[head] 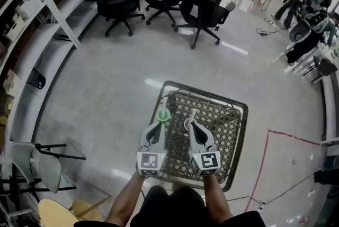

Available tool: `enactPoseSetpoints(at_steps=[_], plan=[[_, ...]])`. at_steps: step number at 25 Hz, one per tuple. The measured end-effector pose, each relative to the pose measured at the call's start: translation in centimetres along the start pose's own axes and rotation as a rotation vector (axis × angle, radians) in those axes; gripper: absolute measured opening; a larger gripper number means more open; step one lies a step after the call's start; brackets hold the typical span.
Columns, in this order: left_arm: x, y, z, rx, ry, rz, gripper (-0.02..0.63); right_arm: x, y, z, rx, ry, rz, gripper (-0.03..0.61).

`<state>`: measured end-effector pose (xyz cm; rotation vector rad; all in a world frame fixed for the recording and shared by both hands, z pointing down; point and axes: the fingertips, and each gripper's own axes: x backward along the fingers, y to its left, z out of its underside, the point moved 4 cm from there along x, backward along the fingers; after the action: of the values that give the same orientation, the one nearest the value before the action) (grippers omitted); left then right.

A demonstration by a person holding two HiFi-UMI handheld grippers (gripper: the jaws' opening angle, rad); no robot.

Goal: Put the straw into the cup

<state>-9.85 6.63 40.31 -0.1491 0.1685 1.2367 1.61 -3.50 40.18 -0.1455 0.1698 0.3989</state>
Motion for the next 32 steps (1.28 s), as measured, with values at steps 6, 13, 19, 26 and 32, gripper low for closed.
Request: enactPoseSetpoints(at_steps=[6,13,19,26,32], plan=[[3.2,-1.2,-2.2,-0.006,-0.025,0.022,0.005,3.6,1.3,-1.6,-0.006,-0.029,0.003,0.003],[6.2,-2.2,-2.6,-0.022,-0.033,0.071,0.005,6.9,2.7,-3.0,0.008,-0.086,0.043,0.003],[8.3,-2.5,-2.3,-0.022,-0.044,0.096,0.005,9.3,3.5,-2.2,0.030,-0.060,0.080,0.003],[8.7,-2.3,-1.6,-0.026,-0.054,0.115,0.005,10.5,4.2,-2.0,0.035,-0.069,0.104,0.003],[8.3,-2.1,-1.7,-0.026,-0.044,0.133,0.005,10.3,4.4,-2.1,0.039,-0.068,0.112,0.003]])
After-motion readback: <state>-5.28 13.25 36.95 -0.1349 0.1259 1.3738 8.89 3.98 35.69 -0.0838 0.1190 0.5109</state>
